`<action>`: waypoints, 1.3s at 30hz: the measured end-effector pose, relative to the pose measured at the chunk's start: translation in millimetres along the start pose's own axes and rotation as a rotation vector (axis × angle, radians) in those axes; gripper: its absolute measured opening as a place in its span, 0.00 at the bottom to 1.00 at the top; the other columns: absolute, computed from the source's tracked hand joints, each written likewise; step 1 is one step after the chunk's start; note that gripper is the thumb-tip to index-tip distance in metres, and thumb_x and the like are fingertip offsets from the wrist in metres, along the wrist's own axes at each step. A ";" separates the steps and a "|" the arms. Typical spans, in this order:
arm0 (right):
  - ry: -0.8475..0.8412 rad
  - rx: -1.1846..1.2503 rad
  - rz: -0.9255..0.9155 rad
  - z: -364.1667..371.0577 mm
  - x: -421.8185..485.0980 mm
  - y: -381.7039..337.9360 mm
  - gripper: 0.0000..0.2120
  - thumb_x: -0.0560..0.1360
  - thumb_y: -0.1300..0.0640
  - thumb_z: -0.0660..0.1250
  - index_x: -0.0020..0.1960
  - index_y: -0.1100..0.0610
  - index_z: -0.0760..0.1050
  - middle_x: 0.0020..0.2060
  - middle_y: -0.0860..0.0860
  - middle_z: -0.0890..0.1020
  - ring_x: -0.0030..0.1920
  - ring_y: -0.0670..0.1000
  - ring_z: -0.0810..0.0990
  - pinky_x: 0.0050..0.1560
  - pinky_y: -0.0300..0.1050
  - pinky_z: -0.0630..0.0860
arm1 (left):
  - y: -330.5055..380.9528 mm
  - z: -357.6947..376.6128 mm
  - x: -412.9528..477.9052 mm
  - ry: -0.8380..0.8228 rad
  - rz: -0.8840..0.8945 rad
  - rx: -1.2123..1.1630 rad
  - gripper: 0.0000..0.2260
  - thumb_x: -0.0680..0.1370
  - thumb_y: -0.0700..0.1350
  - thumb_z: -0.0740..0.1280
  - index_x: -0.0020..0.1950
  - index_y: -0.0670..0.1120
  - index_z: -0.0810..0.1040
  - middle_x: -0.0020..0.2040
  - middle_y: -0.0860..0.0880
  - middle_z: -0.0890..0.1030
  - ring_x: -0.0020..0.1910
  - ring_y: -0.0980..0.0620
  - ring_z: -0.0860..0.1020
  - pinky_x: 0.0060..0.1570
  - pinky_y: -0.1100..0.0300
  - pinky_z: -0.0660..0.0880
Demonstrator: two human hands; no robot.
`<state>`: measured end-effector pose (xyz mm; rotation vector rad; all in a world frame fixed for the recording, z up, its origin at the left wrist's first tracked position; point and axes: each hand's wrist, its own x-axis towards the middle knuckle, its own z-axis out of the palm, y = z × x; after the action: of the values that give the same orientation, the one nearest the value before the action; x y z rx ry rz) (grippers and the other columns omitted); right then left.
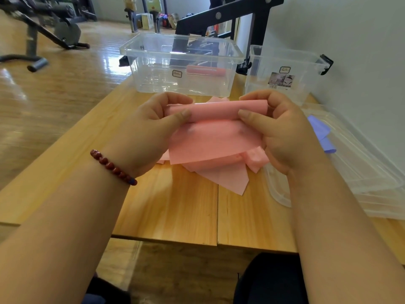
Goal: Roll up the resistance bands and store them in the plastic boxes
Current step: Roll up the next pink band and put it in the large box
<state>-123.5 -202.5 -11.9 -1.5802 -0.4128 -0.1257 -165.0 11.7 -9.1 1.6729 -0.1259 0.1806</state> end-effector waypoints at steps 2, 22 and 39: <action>0.003 0.007 -0.021 -0.5 0.3 0.2 0.11 0.71 0.62 0.72 0.45 0.45 0.80 0.45 0.49 0.81 0.46 0.49 0.80 0.46 0.44 0.78 | -0.1 -1.8 -0.2 -0.007 -0.019 -0.049 0.14 0.65 0.55 0.73 0.51 0.58 0.82 0.56 0.44 0.81 0.53 0.44 0.80 0.59 0.41 0.75; -0.029 -0.060 -0.061 0.8 -0.8 3.7 0.12 0.69 0.62 0.74 0.42 0.44 0.81 0.50 0.47 0.84 0.53 0.51 0.82 0.53 0.50 0.80 | -6.6 0.0 1.8 0.041 0.000 -0.044 0.05 0.73 0.46 0.74 0.46 0.55 0.86 0.56 0.44 0.82 0.55 0.44 0.81 0.51 0.51 0.80; -0.065 -0.021 0.037 0.7 -2.2 4.5 0.14 0.67 0.63 0.72 0.46 0.45 0.81 0.51 0.48 0.82 0.51 0.51 0.81 0.53 0.51 0.81 | -6.5 0.6 0.3 0.071 0.024 0.019 0.09 0.68 0.51 0.74 0.48 0.56 0.85 0.56 0.48 0.82 0.54 0.49 0.82 0.55 0.49 0.80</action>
<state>-124.1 -202.2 -16.9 -1.6150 -0.4335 -0.0508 -163.5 11.8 -15.5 1.6820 -0.0917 0.2595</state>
